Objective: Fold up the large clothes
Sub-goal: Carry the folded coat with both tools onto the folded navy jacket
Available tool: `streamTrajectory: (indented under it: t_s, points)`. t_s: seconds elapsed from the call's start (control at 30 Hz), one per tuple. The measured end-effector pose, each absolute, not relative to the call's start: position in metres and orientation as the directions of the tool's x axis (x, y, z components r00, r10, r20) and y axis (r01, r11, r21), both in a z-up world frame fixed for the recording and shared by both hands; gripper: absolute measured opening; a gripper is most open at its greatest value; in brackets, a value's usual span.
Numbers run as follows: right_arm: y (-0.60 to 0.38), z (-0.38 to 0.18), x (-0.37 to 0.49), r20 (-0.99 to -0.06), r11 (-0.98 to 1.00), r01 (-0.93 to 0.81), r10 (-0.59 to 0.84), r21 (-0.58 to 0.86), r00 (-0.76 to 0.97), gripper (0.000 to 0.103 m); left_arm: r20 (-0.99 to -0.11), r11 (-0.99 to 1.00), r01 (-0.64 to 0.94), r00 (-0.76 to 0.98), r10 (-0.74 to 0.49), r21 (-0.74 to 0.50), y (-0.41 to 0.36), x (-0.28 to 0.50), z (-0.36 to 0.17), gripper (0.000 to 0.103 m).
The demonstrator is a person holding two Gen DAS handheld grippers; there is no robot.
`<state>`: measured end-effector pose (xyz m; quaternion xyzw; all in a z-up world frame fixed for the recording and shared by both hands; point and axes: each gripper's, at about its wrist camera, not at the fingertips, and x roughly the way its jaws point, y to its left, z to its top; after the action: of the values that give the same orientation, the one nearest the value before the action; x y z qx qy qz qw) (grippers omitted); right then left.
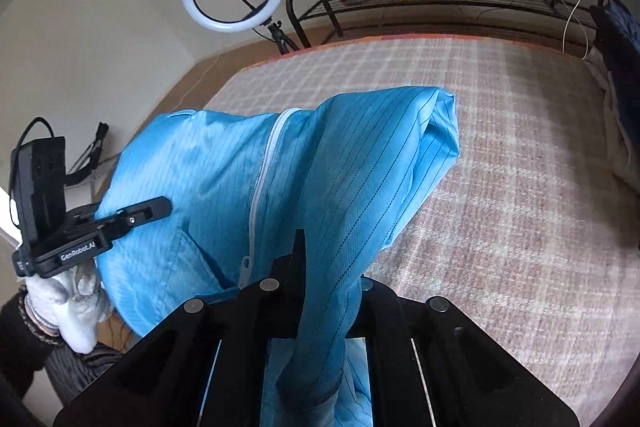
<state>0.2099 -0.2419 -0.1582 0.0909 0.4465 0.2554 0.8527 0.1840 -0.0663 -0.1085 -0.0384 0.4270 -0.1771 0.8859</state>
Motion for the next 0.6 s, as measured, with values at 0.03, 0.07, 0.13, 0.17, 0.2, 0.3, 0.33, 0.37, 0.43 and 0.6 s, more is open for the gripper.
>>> streamTrajectory:
  t_s: [0.03, 0.07, 0.13, 0.17, 0.2, 0.3, 0.33, 0.37, 0.43, 0.6]
  points:
    - [-0.246, -0.153, 0.207, -0.714, 0.858, -0.354, 0.509, 0.373, 0.481, 0.006, -0.734, 0.931, 0.295, 0.580, -0.353, -0.214, -0.072, 0.181, -0.104, 0.006]
    - [-0.254, -0.149, 0.202, -0.712, 0.863, -0.354, 0.500, 0.362, 0.493, 0.006, -0.727, 0.928, 0.307, 0.586, -0.358, -0.210, -0.077, 0.178, -0.101, 0.006]
    - [-0.269, -0.140, 0.194, -0.702, 0.868, -0.345, 0.493, 0.356, 0.514, 0.006, -0.713, 0.922, 0.329, 0.595, -0.371, -0.206, -0.085, 0.171, -0.095, 0.006]
    - [-0.275, -0.136, 0.191, -0.696, 0.870, -0.340, 0.491, 0.357, 0.525, 0.006, -0.707, 0.918, 0.341, 0.597, -0.379, -0.204, -0.092, 0.168, -0.093, 0.006]
    - [-0.284, -0.133, 0.186, -0.688, 0.872, -0.333, 0.488, 0.359, 0.537, 0.005, -0.703, 0.914, 0.352, 0.598, -0.385, -0.202, -0.096, 0.165, -0.092, 0.006]
    - [-0.301, -0.124, 0.180, -0.668, 0.880, -0.309, 0.475, 0.360, 0.573, 0.005, -0.689, 0.898, 0.392, 0.595, -0.413, -0.200, -0.120, 0.161, -0.086, 0.006]
    - [-0.308, -0.122, 0.177, -0.663, 0.883, -0.300, 0.469, 0.361, 0.583, 0.005, -0.687, 0.892, 0.406, 0.590, -0.423, -0.200, -0.129, 0.160, -0.085, 0.006]
    - [-0.315, -0.121, 0.174, -0.658, 0.886, -0.289, 0.464, 0.364, 0.593, 0.005, -0.685, 0.887, 0.415, 0.588, -0.430, -0.201, -0.137, 0.161, -0.085, 0.006]
    - [-0.331, -0.120, 0.169, -0.655, 0.893, -0.265, 0.447, 0.363, 0.609, 0.005, -0.684, 0.874, 0.436, 0.572, -0.454, -0.215, -0.154, 0.162, -0.084, 0.006]
    - [-0.372, -0.115, 0.160, -0.648, 0.915, -0.209, 0.394, 0.345, 0.651, 0.005, -0.675, 0.836, 0.495, 0.536, -0.508, -0.236, -0.199, 0.171, -0.080, 0.006]
